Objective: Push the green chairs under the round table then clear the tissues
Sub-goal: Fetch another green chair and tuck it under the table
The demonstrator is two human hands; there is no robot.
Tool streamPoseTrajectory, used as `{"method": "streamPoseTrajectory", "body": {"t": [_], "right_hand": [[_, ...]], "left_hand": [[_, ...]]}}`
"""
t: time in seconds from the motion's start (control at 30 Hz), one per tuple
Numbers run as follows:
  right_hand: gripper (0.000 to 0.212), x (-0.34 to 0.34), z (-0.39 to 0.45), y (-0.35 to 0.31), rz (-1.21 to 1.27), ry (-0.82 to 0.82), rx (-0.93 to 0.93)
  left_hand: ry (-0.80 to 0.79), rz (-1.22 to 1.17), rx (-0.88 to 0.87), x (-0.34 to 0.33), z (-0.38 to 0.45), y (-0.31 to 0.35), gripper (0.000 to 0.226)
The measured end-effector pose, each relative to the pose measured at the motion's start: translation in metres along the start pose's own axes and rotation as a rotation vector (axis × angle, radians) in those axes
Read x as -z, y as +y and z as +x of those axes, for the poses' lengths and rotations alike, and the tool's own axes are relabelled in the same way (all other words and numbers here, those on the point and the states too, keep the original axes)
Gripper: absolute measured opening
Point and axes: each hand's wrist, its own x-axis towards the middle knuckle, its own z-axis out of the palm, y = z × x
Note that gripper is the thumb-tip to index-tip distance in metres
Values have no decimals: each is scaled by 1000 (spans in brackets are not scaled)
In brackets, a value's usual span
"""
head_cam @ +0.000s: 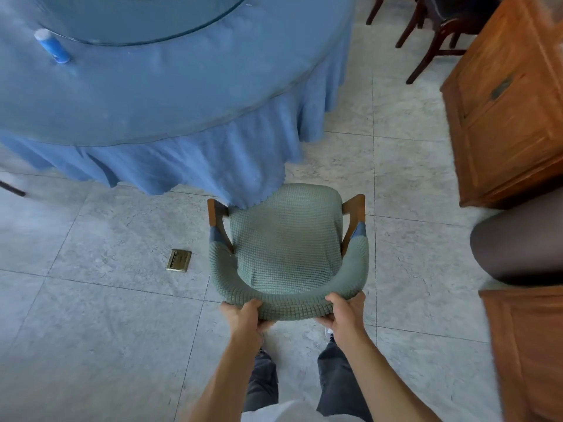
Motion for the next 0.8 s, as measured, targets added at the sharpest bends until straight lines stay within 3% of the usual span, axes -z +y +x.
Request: {"method": "streamPoseTrajectory", "body": {"t": [0.27,0.5,0.7,0.8], "right_hand": [[49,54,40,-67,-112,-89,24],[49,86,69,-120,-200,-119,30],[45,99,89,-156,-275,-137,37],[47,105,98,-166,-286,-145,33]], "left_hand": [[126,-84,22,-74,-38,-46,44],[157,-202,52,-134,-67,-69,48],[163,-277,95,-173,-83,-78,27],[156,-294,87,-184,-87,-81,36]]}}
